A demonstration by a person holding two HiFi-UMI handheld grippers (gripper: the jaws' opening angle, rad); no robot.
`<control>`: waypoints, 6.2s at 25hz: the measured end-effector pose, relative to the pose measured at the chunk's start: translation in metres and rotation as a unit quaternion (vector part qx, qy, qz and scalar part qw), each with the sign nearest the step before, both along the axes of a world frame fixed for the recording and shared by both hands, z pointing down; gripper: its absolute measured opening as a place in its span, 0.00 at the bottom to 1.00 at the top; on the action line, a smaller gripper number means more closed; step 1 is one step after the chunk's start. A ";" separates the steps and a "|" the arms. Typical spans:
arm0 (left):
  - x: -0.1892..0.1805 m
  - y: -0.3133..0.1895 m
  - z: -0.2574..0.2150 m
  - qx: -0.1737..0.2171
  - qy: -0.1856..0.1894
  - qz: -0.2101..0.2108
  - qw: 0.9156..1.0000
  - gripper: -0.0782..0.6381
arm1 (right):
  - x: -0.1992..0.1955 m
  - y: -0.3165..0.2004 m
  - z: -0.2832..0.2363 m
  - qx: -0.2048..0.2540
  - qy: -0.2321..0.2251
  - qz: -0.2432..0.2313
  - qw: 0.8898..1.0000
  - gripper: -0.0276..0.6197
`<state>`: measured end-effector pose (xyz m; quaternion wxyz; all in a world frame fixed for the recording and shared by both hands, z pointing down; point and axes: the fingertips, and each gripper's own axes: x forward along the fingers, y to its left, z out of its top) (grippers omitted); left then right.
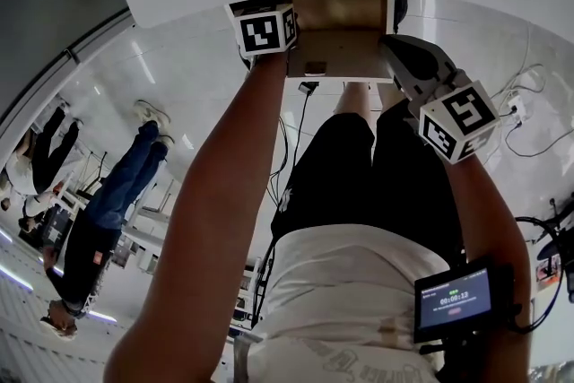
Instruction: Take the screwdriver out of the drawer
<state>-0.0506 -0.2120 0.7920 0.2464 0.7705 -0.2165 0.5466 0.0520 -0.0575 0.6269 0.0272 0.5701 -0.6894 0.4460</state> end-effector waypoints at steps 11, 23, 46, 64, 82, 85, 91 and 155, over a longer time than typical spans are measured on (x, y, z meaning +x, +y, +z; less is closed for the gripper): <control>0.001 0.002 -0.005 -0.002 0.009 -0.008 1.000 0.20 | -0.007 -0.004 0.000 0.001 -0.002 -0.013 1.000 0.05; 0.017 0.006 -0.018 0.004 0.034 -0.013 0.999 0.20 | -0.010 -0.002 -0.001 0.002 0.000 -0.025 1.000 0.05; 0.017 0.016 -0.046 -0.007 0.085 -0.062 0.994 0.20 | -0.015 0.003 0.007 -0.014 0.026 -0.057 0.998 0.05; 0.010 0.036 -0.091 -0.005 0.114 -0.043 0.992 0.20 | -0.015 -0.003 0.001 -0.024 0.035 -0.070 0.997 0.05; -0.017 0.034 -0.153 0.002 0.154 -0.084 0.985 0.20 | -0.010 -0.032 -0.028 -0.005 0.047 -0.069 0.997 0.05; -0.018 0.036 -0.166 0.003 0.165 -0.092 0.982 0.20 | -0.011 -0.030 -0.035 -0.006 0.050 -0.071 0.996 0.05; -0.019 0.033 -0.190 0.012 0.186 -0.102 0.977 0.20 | -0.013 -0.031 -0.046 -0.001 0.059 -0.076 0.995 0.05; -0.024 0.090 -0.409 0.121 0.404 -0.006 0.906 0.20 | -0.025 -0.001 -0.239 0.175 0.156 -0.092 0.968 0.05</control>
